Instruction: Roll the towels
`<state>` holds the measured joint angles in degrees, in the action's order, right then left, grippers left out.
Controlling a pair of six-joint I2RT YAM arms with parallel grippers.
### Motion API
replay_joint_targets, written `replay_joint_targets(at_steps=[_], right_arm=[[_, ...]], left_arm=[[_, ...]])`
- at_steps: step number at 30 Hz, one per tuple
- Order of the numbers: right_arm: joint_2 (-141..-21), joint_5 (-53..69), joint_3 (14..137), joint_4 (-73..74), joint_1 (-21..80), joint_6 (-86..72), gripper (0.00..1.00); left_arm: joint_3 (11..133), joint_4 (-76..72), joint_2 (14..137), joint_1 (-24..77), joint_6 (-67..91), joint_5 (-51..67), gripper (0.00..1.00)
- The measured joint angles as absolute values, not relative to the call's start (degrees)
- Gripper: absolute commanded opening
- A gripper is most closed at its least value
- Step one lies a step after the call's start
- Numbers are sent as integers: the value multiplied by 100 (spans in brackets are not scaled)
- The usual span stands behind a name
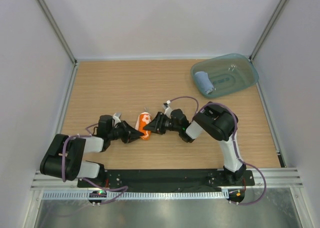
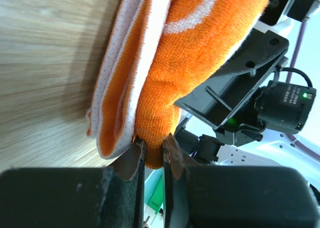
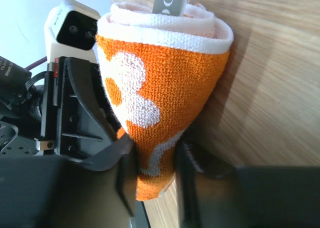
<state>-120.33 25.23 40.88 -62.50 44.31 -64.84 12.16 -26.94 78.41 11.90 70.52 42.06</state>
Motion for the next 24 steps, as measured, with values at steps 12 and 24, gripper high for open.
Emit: replay_joint_targets(at_steps=[12,24], right_arm=[[-11585,2355,4676,-4497,4536,-5986,13],[-10980,1098,6263,-276,4528,-4783,7]], left_arm=[[1612,-1074,7155,1186,6125,3712,33],[2206,950,5922,1693,5325,2609,42]])
